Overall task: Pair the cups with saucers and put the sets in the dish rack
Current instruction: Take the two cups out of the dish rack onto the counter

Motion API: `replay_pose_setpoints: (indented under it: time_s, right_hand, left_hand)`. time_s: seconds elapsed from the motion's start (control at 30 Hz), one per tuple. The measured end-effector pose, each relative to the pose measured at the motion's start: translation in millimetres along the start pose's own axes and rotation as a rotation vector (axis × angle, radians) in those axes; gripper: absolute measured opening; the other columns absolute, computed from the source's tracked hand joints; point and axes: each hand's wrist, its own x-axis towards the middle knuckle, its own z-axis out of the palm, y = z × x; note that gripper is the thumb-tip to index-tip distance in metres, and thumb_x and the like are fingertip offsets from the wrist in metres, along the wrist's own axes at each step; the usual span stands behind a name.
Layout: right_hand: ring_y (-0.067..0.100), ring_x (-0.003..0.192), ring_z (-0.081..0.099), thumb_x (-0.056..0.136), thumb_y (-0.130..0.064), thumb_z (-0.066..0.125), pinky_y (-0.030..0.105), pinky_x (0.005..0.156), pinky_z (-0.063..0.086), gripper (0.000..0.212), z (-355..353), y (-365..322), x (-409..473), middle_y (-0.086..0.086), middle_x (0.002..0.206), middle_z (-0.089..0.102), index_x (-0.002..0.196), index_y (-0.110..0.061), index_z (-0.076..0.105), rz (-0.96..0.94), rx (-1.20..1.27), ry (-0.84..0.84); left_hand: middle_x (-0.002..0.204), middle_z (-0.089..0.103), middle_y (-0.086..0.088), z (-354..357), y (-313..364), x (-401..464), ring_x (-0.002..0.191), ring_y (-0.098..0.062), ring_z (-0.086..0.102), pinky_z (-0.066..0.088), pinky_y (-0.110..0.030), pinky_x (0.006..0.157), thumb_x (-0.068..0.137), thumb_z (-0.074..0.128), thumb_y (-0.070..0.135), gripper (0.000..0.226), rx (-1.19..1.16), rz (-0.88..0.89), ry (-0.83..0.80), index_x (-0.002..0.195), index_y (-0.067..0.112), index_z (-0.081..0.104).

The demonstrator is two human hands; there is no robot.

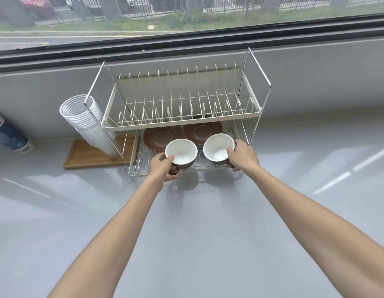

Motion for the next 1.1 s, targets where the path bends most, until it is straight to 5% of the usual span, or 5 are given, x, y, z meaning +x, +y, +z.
replay_pose_setpoints:
  time_s: [0.1, 0.33, 0.63, 0.93, 1.1]
  right_hand:
    - [0.026, 0.053, 0.073, 0.081, -0.020, 0.044, 0.045, 0.067, 0.063, 0.033, 3, 1, 2, 0.007, 0.073, 0.074, 0.110, -0.013, 0.060, 0.056, 0.139, -0.028]
    - [0.032, 0.057, 0.074, 0.087, -0.010, 0.046, 0.046, 0.070, 0.063, 0.028, 7, -1, 0, 0.012, 0.076, 0.069, 0.110, -0.002, 0.060, 0.107, 0.303, -0.024]
    - [0.036, 0.059, 0.074, 0.087, -0.010, 0.048, 0.048, 0.074, 0.062, 0.016, -5, 8, -21, 0.011, 0.067, 0.068, 0.096, -0.008, 0.061, 0.118, 0.402, -0.022]
    - [0.028, 0.057, 0.075, 0.088, -0.006, 0.046, 0.036, 0.061, 0.064, 0.026, -29, 36, -62, 0.014, 0.071, 0.069, 0.110, -0.006, 0.061, 0.147, 0.527, -0.014]
    - [0.031, 0.060, 0.075, 0.086, -0.005, 0.045, 0.044, 0.070, 0.064, 0.028, -42, 72, -84, 0.018, 0.069, 0.073, 0.108, -0.010, 0.062, 0.175, 0.571, 0.018]
  left_hand:
    - [0.090, 0.062, -0.008, -1, -1, 4, 0.083, -0.025, 0.067, 0.064, -0.038, 0.060, 0.092, 0.060, 0.014, 0.043, -0.032, -0.049, -0.018, 0.135, 0.012, 0.057]
    - [0.079, 0.062, -0.008, 4, 0, 7, 0.067, -0.022, 0.067, 0.063, -0.036, 0.053, 0.090, 0.056, 0.004, 0.043, -0.063, -0.080, -0.006, 0.132, 0.007, 0.057]
    - [0.110, 0.067, -0.022, 7, -11, 2, 0.068, -0.026, 0.067, 0.060, -0.032, 0.045, 0.089, 0.056, 0.004, 0.053, -0.107, -0.059, 0.098, 0.142, 0.008, 0.048]
    - [0.082, 0.064, -0.012, 16, -17, -37, 0.061, -0.025, 0.066, 0.062, -0.032, 0.049, 0.089, 0.056, 0.004, 0.051, -0.033, 0.018, 0.032, 0.139, 0.007, 0.051]
    - [0.084, 0.068, -0.016, 38, -35, -61, 0.068, -0.029, 0.071, 0.063, -0.033, 0.052, 0.089, 0.056, 0.006, 0.052, 0.023, 0.019, -0.040, 0.140, 0.008, 0.050]
